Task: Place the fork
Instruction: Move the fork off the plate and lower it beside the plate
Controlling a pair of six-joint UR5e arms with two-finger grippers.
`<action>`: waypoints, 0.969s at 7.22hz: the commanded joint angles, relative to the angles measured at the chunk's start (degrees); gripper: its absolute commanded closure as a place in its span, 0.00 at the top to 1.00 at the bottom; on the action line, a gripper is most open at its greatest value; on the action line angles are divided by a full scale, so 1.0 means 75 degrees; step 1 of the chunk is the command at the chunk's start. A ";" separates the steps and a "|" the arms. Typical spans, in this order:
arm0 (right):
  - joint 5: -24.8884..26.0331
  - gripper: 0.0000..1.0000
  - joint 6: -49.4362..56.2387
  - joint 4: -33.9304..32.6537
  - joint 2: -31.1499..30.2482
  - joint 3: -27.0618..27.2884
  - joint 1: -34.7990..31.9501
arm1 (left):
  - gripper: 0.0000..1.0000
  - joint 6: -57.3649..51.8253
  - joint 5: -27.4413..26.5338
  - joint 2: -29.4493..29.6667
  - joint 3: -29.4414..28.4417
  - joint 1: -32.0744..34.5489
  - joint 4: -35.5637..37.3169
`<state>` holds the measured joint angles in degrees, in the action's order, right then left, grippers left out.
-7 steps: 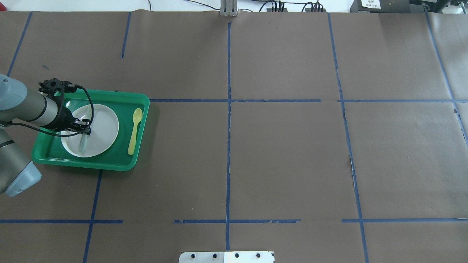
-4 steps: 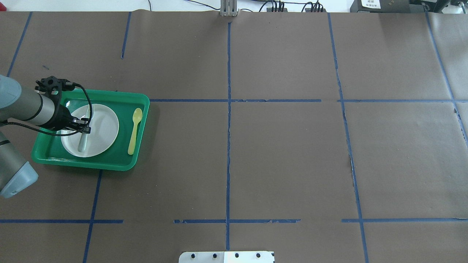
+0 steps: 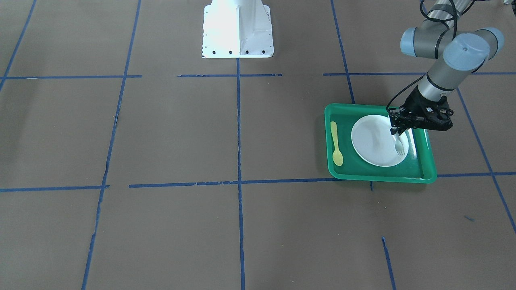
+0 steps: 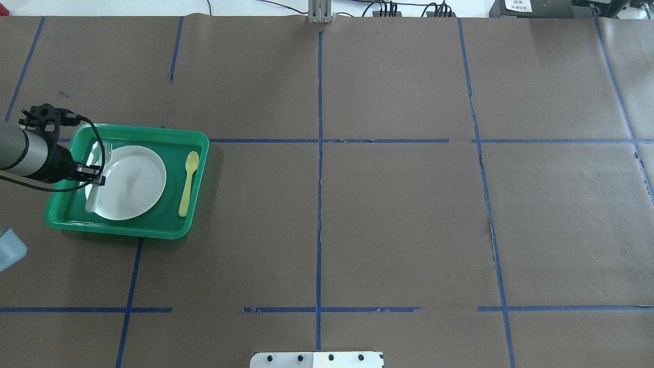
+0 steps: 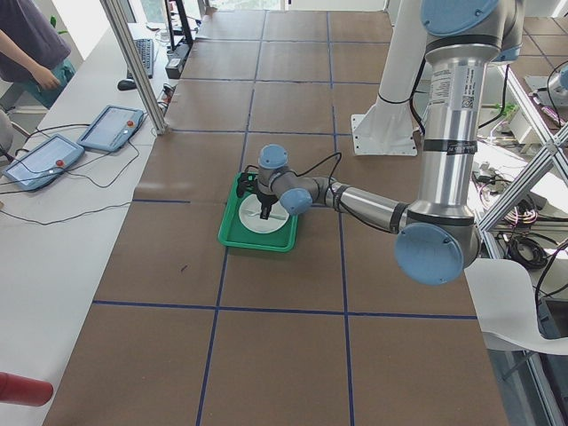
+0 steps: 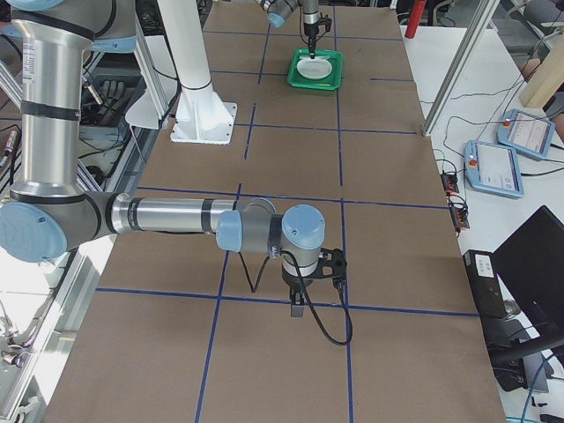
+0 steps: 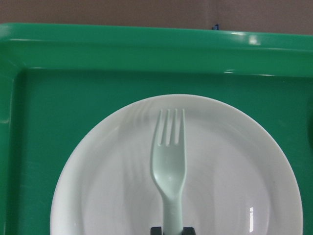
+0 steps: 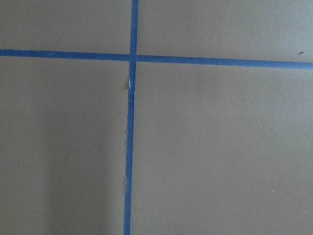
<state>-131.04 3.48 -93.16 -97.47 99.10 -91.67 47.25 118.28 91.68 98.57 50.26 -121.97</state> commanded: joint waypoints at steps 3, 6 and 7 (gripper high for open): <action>0.0000 1.00 0.0005 0.0000 0.0000 -0.0006 0.0000 | 0.00 -0.0676 -0.0021 -0.0340 -0.0474 0.0424 -0.0516; 0.0000 1.00 0.0005 0.0000 0.0000 -0.0006 0.0000 | 0.99 -0.0687 0.0014 -0.0295 -0.0509 0.0424 -0.0589; 0.0000 1.00 0.0005 0.0000 0.0000 0.0006 0.0000 | 1.00 -0.0687 0.0026 -0.0294 -0.0509 0.0424 -0.0589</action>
<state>-131.05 3.51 -93.16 -97.47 99.09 -91.67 42.18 118.35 89.39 94.79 53.43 -126.30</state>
